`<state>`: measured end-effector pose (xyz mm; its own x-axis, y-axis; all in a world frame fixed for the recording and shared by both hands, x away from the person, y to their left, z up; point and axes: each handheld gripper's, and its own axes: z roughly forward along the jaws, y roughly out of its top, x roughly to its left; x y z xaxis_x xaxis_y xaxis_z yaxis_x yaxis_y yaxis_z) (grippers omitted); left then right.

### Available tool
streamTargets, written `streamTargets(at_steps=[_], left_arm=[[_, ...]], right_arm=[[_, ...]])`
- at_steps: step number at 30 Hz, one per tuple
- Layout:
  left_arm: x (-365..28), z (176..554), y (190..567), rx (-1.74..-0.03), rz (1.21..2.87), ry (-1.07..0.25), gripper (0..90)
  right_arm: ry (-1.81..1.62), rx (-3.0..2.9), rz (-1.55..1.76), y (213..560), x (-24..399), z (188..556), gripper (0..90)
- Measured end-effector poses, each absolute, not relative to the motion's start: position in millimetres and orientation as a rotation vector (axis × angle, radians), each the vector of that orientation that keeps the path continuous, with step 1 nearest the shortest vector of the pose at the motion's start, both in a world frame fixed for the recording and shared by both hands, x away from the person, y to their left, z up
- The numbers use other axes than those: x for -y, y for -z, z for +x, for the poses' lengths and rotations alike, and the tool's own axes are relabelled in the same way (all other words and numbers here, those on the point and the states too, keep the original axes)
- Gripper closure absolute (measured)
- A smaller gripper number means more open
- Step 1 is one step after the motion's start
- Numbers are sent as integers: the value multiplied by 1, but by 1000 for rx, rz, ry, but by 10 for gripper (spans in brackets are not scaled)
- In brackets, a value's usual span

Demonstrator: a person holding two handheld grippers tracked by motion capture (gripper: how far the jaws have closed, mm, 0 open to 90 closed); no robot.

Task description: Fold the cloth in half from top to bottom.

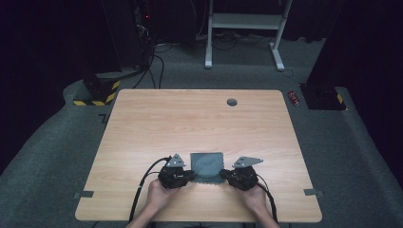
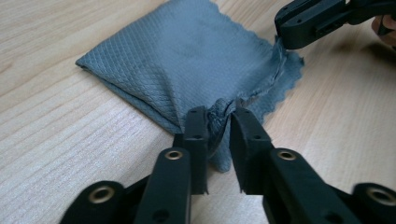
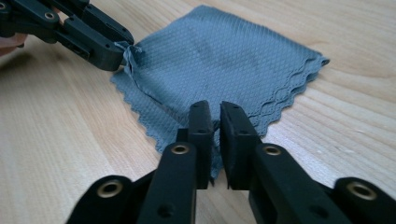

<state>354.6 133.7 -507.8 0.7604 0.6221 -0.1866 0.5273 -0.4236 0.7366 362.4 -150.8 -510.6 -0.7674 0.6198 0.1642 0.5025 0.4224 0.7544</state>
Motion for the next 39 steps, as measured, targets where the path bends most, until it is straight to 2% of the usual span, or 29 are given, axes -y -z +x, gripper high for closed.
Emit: streamTargets(at_steps=[3, 12, 21, 30, 35, 39], left_arm=[[-135, 353, 502, -857, 2094, -153, 694], [-128, 359, 496, -891, 2077, -178, 626], [-120, 354, 510, -878, 2173, -212, 605], [-128, 345, 515, -866, 2207, -224, 598], [-136, 341, 514, -889, 2181, -208, 568], [-144, 351, 505, -941, 2112, -205, 544]], right_arm=[[-1289, -2496, 1018, 506, 155, 362, 780], [-1262, -2483, 1026, 504, 144, 365, 773], [-1157, -2527, 967, 511, 129, 362, 707], [-1064, -2519, 913, 518, 136, 349, 667], [-1063, -2527, 919, 517, 138, 350, 666], [-1086, -2512, 944, 513, 137, 357, 667]])
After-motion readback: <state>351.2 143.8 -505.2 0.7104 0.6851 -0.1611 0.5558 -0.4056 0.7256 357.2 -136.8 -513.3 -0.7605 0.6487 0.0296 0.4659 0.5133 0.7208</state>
